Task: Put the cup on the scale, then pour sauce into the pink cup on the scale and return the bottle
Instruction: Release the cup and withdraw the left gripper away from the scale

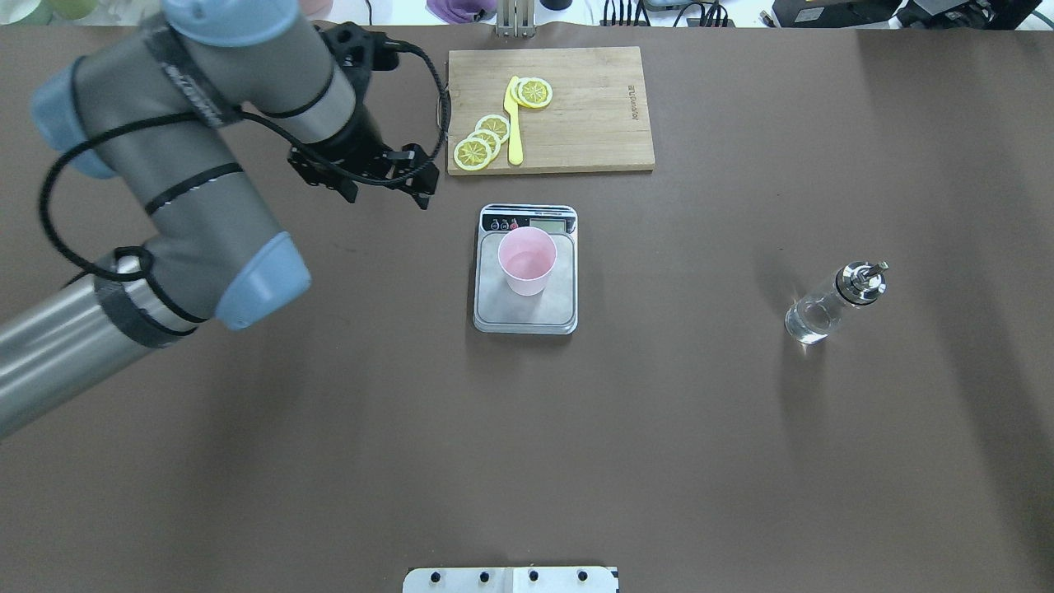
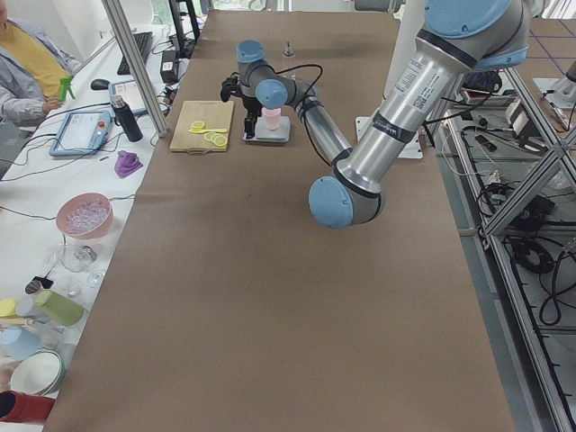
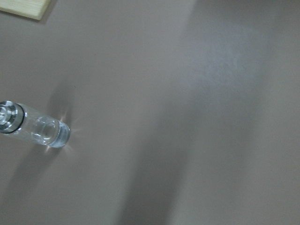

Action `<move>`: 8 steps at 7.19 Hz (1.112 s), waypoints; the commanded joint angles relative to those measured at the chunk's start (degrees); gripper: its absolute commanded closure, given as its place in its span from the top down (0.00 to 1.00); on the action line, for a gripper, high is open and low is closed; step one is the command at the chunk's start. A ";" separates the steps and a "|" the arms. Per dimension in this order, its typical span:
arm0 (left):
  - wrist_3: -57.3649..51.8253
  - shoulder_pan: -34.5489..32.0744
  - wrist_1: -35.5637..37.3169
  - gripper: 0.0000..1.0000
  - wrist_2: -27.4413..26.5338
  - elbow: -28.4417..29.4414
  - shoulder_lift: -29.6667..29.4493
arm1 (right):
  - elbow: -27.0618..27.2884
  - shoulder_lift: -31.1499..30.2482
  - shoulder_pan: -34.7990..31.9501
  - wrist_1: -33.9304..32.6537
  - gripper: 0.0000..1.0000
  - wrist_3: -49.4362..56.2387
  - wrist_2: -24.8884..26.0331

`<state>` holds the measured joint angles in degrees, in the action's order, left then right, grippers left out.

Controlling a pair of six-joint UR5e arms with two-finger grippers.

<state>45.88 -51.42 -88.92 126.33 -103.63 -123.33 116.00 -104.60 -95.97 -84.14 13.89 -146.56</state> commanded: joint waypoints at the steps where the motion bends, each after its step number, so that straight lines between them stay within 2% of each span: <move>1: -7.35 -4.82 0.15 0.97 2.69 -2.53 6.32 | -3.73 -5.77 0.08 24.77 1.00 -1.49 -1.71; 2: -7.91 -5.18 0.23 0.97 2.61 -2.28 6.52 | -10.38 -5.27 0.17 31.34 1.00 -1.59 -5.54; 3: -7.91 -5.27 1.45 0.97 2.61 -2.45 6.61 | -16.62 -3.79 0.43 31.49 0.99 -3.42 -16.72; 4: -7.91 -5.27 2.16 0.97 2.52 -2.54 6.52 | -16.68 -1.16 1.83 31.93 0.67 -13.01 -19.09; 5: -7.91 -5.36 2.26 0.97 2.52 -2.54 6.52 | -16.60 4.78 6.37 32.97 0.61 -13.62 -15.98; 6: -7.91 -5.62 2.26 0.97 2.43 -2.45 6.61 | -16.51 7.28 10.24 37.42 0.61 -13.63 -10.47; 7: -7.91 -5.71 2.26 0.97 2.34 -2.36 6.70 | -16.68 6.52 12.37 42.95 0.52 -13.54 -7.37; 8: -8.00 -6.23 2.17 0.97 2.34 -2.27 7.39 | -16.94 5.55 15.26 46.40 0.46 -13.72 -6.55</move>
<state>37.95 -57.18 -86.69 128.71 -106.01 -116.52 99.33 -98.53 -84.26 -42.75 0.41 -155.37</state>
